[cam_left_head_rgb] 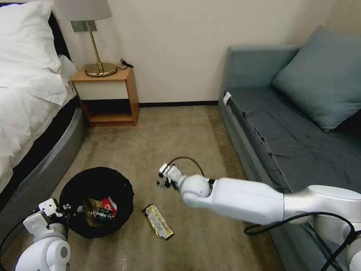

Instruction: Pick up the trash bin, then pick up the garbage on the floor and place it into the trash bin.

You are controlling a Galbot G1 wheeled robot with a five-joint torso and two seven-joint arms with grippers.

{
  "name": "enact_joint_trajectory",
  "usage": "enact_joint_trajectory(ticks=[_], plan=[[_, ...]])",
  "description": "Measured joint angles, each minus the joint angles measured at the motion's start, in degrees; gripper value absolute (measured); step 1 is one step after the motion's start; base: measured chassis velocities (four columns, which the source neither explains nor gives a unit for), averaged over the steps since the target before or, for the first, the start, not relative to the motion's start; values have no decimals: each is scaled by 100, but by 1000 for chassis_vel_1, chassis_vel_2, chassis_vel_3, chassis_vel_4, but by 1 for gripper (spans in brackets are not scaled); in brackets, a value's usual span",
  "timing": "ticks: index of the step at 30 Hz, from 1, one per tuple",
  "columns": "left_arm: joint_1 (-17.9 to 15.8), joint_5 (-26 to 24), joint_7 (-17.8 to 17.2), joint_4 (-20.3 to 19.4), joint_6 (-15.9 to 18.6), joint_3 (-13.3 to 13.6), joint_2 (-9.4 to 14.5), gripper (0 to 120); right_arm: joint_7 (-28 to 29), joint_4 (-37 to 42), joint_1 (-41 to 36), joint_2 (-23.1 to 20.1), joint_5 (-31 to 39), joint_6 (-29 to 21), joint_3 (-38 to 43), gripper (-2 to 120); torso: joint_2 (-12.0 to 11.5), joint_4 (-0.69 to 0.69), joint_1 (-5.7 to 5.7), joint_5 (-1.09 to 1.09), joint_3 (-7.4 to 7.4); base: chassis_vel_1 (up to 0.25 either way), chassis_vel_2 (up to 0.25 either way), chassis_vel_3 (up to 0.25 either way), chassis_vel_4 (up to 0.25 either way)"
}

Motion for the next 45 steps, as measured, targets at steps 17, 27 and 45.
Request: enact_joint_trajectory(ticks=[17,27,45], plan=[[43,-56,2,-50,-4,-38,-20,2,120,-433,-362,372,1101,104,-798,97,-1,-1,0,-1,0,0,0,0,0],[86,-66,1,-77,-9,-51,-30,2,92,-889,-616,578,1040,332,-955,95,-1,-2,0,0,0,0,0,0,0],[115,-73,-5,-102,-10,-68,-43,2,-22,-1590,-962,796,722,575,-1129,86,-1,-1,0,0,0,0,0,0,0]])
